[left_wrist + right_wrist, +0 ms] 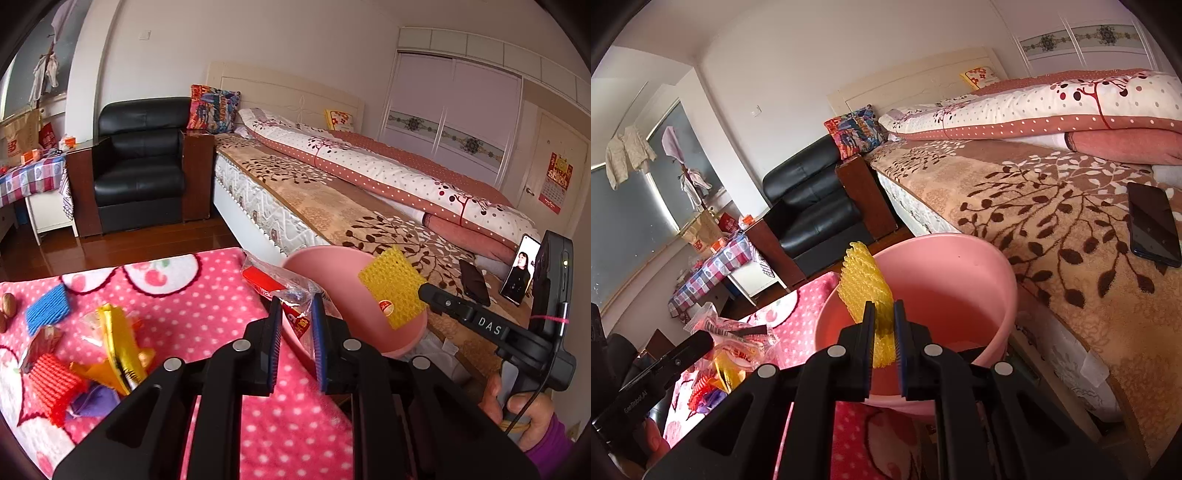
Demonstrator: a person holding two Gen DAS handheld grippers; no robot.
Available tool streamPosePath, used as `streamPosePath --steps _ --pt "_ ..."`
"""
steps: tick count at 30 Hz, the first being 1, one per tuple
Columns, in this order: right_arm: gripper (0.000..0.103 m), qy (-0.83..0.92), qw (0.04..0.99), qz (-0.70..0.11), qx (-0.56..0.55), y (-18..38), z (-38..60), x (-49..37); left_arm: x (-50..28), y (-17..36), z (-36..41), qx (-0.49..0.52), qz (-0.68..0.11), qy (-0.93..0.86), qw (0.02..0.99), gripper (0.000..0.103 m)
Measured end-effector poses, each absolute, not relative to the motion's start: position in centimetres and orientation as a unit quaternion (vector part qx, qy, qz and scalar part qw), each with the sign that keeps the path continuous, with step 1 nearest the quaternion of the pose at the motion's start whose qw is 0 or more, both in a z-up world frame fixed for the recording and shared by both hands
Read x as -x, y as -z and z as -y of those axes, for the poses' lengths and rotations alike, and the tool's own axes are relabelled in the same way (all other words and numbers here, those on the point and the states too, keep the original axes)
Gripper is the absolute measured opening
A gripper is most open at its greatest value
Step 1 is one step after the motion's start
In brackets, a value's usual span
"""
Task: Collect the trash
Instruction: 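Carry both items over the pink bucket and open both grippers to drop them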
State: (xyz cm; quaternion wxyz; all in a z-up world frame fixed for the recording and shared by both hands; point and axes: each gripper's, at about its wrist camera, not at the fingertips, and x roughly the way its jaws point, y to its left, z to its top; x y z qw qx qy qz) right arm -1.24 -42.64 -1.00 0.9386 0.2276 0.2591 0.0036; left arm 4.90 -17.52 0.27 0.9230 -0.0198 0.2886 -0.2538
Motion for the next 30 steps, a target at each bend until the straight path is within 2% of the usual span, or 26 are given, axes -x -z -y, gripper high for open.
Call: streamPosePath --steps 15,17,19,21,30 --pt "0.01 0.019 0.933 -0.275 -0.231 2.9 43.8 0.0 -7.6 2.1 22.2 0.002 -0.319 0.281 0.905 0.018" --pt "0.011 0.021 0.932 -0.278 -0.232 3.1 43.9 -0.1 -7.8 2.4 22.6 -0.003 -0.327 0.283 0.901 0.024" --pt "0.011 0.022 0.93 -0.282 -0.233 3.4 43.9 -0.2 -8.0 2.7 22.8 -0.006 -0.331 0.283 0.9 0.039" --pt "0.012 0.023 0.93 -0.285 -0.232 3.6 43.9 -0.3 -8.1 2.9 22.9 -0.005 -0.334 0.286 0.898 0.042" --pt "0.033 0.019 0.93 -0.283 -0.233 3.9 43.7 -0.4 -8.0 2.8 22.6 -0.007 -0.335 0.288 0.897 0.042"
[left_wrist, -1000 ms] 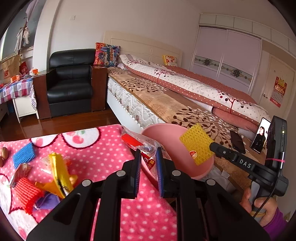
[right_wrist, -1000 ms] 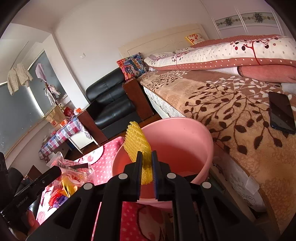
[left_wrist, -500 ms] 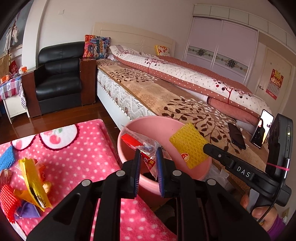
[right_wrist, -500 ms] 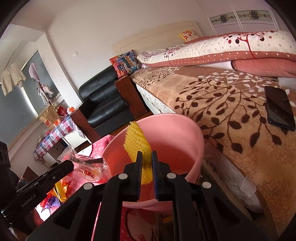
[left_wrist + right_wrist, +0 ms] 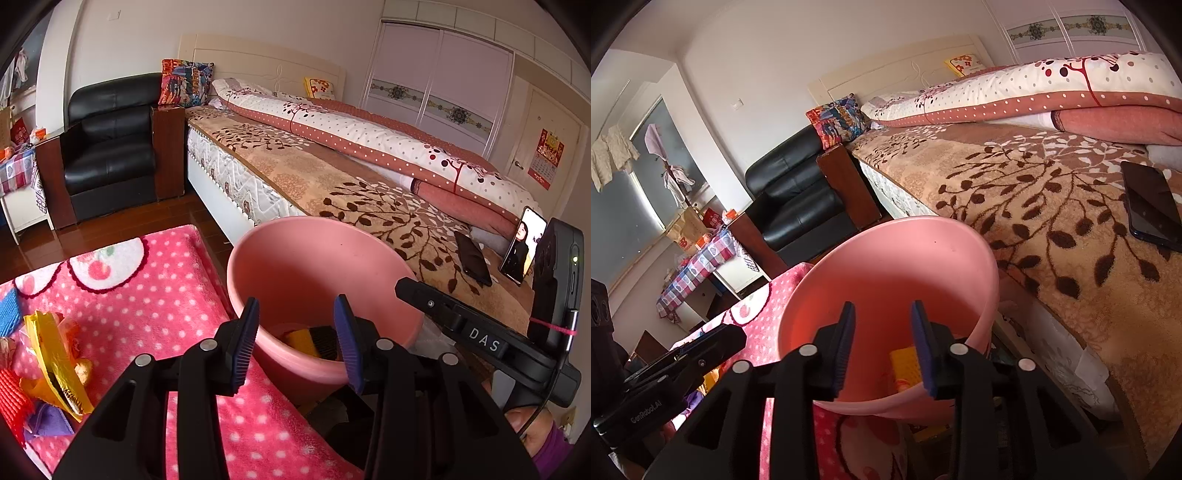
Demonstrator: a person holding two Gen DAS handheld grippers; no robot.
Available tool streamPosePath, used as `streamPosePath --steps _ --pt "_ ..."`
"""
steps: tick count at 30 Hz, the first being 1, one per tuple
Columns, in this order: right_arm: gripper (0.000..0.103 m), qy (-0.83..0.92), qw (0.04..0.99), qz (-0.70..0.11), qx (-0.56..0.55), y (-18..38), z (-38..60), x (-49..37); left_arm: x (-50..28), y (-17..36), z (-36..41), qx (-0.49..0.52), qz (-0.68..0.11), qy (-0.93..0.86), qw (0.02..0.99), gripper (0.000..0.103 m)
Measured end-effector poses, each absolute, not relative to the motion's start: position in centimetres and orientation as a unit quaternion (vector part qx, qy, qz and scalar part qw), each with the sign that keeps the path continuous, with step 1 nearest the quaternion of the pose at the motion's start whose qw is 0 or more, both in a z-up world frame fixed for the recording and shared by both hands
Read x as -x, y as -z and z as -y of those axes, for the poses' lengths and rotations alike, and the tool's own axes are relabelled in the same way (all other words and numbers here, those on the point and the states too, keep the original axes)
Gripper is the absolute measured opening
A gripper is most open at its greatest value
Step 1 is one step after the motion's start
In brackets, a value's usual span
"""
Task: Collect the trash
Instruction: 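Carry both items over the pink bucket and open both grippers to drop them, then move both open grippers back over the table trash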
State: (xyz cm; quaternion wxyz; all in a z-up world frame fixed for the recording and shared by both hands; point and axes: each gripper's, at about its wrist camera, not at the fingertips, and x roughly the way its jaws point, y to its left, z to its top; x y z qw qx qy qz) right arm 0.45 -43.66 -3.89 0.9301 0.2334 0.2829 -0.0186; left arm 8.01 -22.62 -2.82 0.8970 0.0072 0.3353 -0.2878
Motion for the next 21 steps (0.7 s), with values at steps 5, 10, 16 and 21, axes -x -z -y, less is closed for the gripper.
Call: streamPosePath --steps 5,10,16,21 --pt "0.038 0.014 0.931 -0.282 -0.231 3.7 43.2 -0.4 -7.5 2.3 22.1 -0.013 -0.323 0.286 0.902 0.042" --pt "0.04 0.005 0.934 -0.278 -0.226 3.2 42.4 0.0 -6.5 1.7 21.7 -0.03 -0.304 0.279 0.911 0.042" --pt "0.041 -0.009 0.936 -0.276 -0.218 2.5 41.2 0.4 -5.7 1.2 20.5 -0.031 -0.297 0.268 0.916 0.042" --pt "0.042 -0.023 0.938 -0.273 -0.214 1.9 40.1 0.8 -5.4 0.9 19.0 -0.026 -0.297 0.25 0.921 0.042"
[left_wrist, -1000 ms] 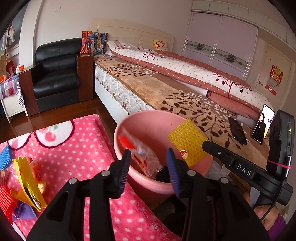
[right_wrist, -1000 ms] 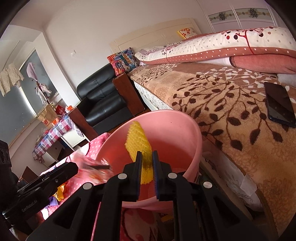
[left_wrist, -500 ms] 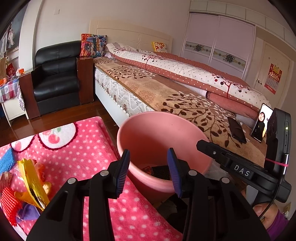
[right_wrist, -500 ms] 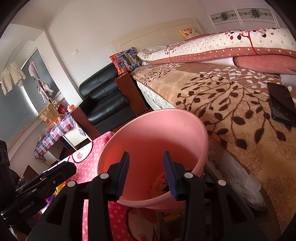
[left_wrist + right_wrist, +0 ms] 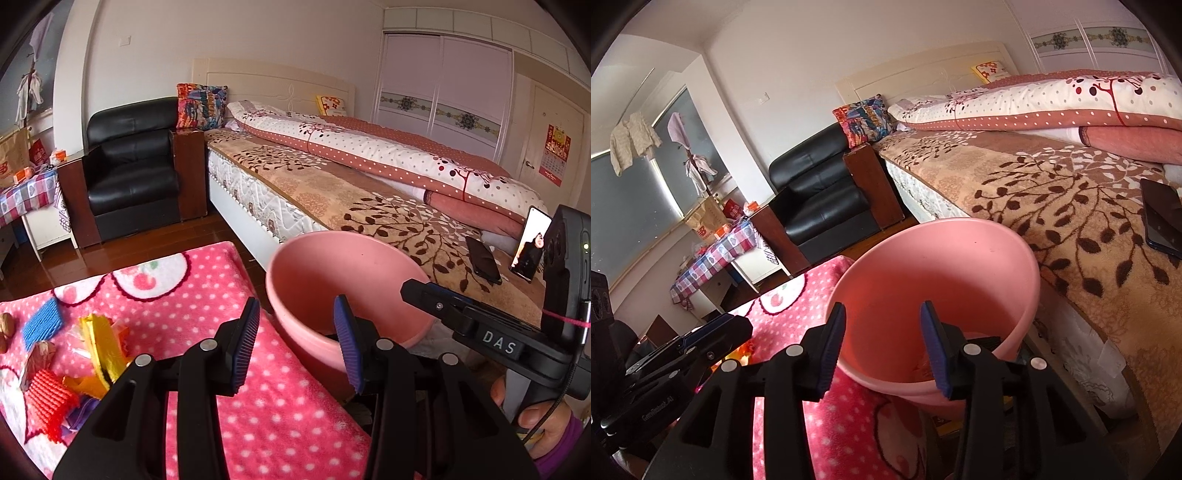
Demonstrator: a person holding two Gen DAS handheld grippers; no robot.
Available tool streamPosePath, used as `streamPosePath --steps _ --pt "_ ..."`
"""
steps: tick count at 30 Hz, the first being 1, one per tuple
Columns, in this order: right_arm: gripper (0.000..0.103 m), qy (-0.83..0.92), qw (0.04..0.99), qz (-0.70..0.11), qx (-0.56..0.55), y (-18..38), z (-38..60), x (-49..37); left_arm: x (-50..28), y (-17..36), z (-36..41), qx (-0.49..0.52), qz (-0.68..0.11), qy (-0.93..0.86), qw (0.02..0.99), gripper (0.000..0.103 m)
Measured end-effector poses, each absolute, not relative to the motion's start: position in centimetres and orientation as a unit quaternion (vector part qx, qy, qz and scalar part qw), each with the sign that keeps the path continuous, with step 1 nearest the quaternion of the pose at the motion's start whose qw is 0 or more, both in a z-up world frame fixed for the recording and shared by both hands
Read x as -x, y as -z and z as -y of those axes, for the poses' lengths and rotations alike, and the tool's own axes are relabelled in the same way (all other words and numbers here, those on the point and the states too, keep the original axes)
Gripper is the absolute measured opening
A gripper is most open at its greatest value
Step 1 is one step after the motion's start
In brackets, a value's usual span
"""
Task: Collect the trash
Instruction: 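Move both open grippers back over the table trash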
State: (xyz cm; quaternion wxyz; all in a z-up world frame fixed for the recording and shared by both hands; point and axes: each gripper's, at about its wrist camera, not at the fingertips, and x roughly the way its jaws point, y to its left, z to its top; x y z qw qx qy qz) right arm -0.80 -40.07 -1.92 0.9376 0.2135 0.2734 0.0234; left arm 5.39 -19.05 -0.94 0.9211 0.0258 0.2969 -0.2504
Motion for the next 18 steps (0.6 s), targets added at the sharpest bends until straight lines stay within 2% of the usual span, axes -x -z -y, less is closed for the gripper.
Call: streamPosePath --steps 18 --pt "0.046 -0.079 0.938 -0.278 -0.193 0.9 35.0 2.2 -4.1 0.0 12.5 0.002 -0.288 0.172 0.942 0.042"
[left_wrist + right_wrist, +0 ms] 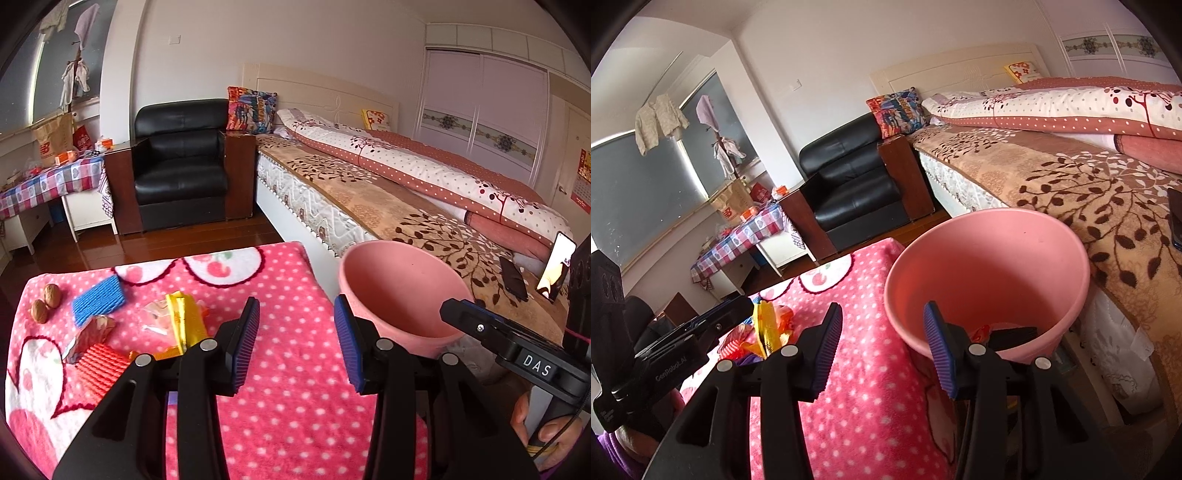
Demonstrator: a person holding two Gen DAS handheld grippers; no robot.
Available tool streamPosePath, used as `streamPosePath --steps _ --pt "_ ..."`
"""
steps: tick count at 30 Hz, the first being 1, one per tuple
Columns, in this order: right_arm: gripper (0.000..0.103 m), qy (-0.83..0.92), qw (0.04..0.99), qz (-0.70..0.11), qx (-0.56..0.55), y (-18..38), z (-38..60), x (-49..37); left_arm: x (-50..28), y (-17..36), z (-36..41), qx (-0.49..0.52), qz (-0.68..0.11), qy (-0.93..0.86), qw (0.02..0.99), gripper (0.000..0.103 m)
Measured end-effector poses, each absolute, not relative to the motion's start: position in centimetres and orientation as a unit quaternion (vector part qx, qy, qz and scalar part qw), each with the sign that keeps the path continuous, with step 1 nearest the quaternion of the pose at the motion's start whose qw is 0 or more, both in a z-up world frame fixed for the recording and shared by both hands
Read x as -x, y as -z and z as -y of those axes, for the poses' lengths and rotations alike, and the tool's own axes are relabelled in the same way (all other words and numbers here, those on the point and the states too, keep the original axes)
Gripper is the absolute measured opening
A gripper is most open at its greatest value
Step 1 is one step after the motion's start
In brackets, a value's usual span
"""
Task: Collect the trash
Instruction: 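Move both open grippers back over the table trash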
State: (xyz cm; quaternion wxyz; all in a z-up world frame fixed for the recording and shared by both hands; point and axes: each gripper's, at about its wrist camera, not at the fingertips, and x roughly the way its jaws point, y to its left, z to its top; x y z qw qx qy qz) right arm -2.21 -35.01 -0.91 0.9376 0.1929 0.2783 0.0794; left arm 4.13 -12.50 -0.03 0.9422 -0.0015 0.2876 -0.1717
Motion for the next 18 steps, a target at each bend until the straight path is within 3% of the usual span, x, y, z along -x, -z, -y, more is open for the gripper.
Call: streamPosePath --steps 18 --pt "0.046 -0.132 0.936 -0.283 -0.164 0.2 29.7 2.6 -2.0 -0.2 5.9 0.025 -0.279 0.125 0.952 0.042"
